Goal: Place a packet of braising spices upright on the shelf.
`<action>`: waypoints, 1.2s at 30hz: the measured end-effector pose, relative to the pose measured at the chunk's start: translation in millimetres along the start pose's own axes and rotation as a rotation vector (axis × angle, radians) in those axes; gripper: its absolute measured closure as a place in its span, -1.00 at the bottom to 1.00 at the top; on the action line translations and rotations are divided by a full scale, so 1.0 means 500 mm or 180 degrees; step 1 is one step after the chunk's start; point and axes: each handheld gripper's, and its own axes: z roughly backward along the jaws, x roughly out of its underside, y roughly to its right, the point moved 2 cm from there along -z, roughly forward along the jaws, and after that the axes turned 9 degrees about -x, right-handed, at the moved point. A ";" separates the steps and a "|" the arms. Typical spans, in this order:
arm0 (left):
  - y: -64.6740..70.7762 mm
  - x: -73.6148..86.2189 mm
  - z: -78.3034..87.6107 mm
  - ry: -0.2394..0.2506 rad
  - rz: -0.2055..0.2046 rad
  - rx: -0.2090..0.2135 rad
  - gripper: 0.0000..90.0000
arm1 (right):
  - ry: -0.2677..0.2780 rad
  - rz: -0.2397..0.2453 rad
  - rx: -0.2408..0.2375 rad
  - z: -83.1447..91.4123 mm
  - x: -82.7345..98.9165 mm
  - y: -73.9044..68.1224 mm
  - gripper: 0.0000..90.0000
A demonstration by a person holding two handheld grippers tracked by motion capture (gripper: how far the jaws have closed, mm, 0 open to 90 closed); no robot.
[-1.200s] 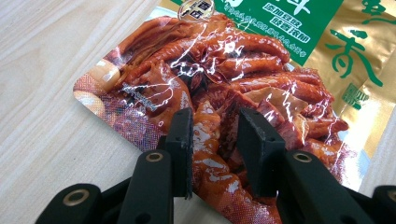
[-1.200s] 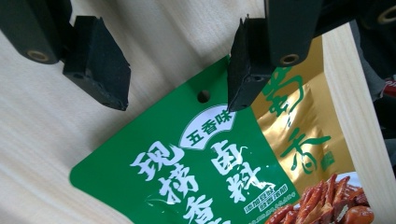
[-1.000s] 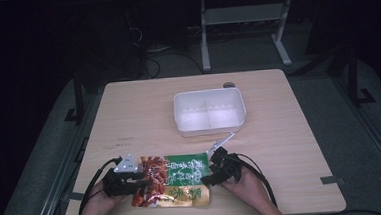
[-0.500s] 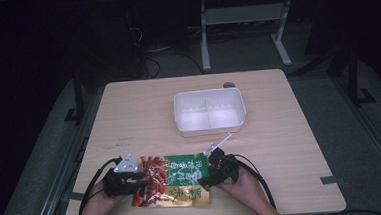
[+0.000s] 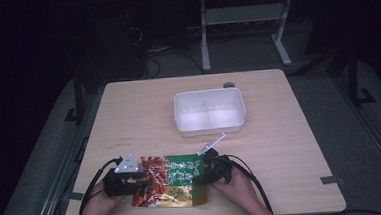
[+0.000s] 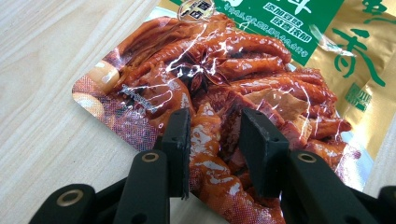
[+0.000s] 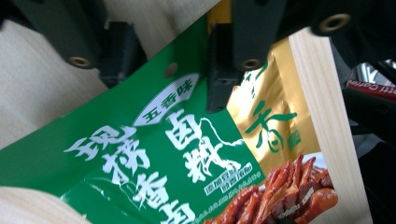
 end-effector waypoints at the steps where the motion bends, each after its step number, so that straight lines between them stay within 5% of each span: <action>1: 0.000 0.000 0.000 0.0000 -0.0003 -0.0004 0.41 | 0.0022 0.0017 0.0009 0.000 -0.001 0.000 0.43; 17: -0.003 -0.001 0.007 0.0051 0.0025 -0.0106 0.28 | 0.0227 -0.0087 -0.0124 0.012 -0.005 0.020 0.98; 31: -0.017 0.003 0.019 0.0160 0.0149 -0.0217 0.18 | 0.0335 -0.0147 -0.0222 0.057 -0.009 0.032 1.00; 36: -0.019 0.005 0.019 0.0160 0.0168 -0.0234 0.15 | 0.0330 -0.0079 -0.0153 0.077 -0.020 0.025 1.00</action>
